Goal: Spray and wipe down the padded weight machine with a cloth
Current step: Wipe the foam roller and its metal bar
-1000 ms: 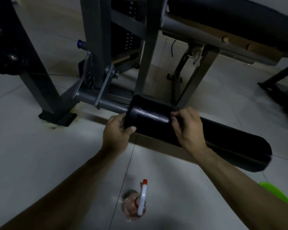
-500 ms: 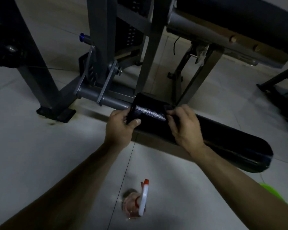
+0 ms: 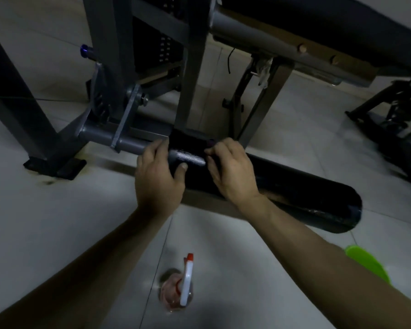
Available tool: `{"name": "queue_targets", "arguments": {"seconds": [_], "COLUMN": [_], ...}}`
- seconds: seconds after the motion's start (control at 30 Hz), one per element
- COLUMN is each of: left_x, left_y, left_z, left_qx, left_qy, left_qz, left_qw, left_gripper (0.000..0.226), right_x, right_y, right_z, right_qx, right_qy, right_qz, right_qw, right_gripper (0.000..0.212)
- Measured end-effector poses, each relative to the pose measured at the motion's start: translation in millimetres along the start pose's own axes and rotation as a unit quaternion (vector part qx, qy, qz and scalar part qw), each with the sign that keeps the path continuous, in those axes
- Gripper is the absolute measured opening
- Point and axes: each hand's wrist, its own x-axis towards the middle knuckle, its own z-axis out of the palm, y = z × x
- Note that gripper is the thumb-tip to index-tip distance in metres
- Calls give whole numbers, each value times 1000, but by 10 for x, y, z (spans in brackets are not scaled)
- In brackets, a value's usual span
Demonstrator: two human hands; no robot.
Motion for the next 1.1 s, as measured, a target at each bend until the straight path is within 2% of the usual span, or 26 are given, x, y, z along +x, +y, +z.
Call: {"name": "queue_targets", "arguments": {"seconds": [0.07, 0.17, 0.3, 0.43, 0.57, 0.7, 0.83, 0.93, 1.0, 1.1], "left_x": [-69, -214, -435, -511, -459, -259, -68, -29, -22, 64], "left_y": [206, 493, 889, 1132, 1286, 1296, 1462, 1506, 1526, 1578], "left_z": [109, 420, 847, 1141, 1299, 1338, 1281, 1229, 1198, 1162], "left_qx": [59, 106, 160, 213, 246, 249, 253, 244, 234, 228], "left_qy": [14, -65, -138, -153, -143, -147, -211, -235, -246, -277], "left_qz": [94, 223, 298, 312, 307, 323, 290, 277, 275, 271], "left_qw": [994, 967, 931, 913, 908, 901, 899, 899, 899, 893], "left_gripper": [72, 78, 93, 110, 115, 115, 121, 123, 126, 127], "right_x": [-229, -594, -1261, -1839, -2097, -1960, -1453, -1374, -1571, -1984], "right_y": [247, 643, 1305, 1811, 2035, 1860, 1433, 1379, 1585, 1926], "right_z": [-165, -443, -951, -1360, -1485, -1252, -838, -835, -1017, -1341], "right_qx": [-11, -32, -65, -99, -93, -66, -35, -25, -49, -100], "right_qy": [17, 31, 71, 94, 142, 178, 122, 76, 83, 126], "right_qz": [28, 80, 196, 296, 330, 297, 191, 125, 136, 226], "right_qw": [999, 996, 976, 945, 929, 936, 973, 989, 986, 961], "right_gripper": [11, 12, 9, 10, 13, 12, 11, 14, 12, 12]}}
